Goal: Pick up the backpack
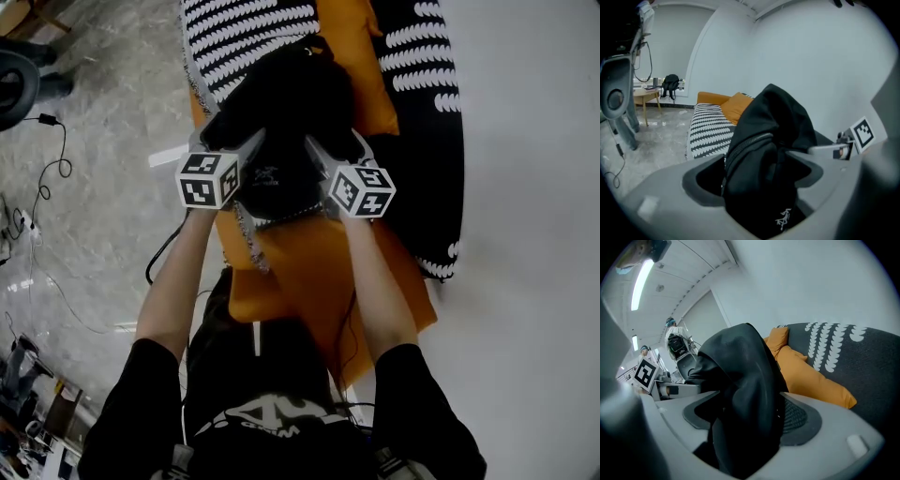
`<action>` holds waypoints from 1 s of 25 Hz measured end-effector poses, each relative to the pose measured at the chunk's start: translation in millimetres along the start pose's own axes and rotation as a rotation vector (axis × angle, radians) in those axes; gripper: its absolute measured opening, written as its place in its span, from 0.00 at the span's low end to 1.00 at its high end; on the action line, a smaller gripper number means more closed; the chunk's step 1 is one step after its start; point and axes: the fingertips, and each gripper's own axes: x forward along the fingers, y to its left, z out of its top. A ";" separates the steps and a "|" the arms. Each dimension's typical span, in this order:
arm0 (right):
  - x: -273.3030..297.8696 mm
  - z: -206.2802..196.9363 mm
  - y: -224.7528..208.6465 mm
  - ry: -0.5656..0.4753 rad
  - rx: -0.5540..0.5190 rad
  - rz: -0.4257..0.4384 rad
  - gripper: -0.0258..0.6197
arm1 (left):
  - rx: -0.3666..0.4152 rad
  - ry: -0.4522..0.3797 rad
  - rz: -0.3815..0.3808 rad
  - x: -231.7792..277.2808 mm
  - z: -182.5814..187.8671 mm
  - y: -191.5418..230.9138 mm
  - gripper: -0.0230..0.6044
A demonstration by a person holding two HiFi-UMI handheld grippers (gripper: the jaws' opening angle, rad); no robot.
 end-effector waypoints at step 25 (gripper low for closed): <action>-70.2 9.3 37.2 -0.018 0.130 -0.013 0.09 | -0.089 -0.024 -0.157 -63.8 20.7 -78.2 0.05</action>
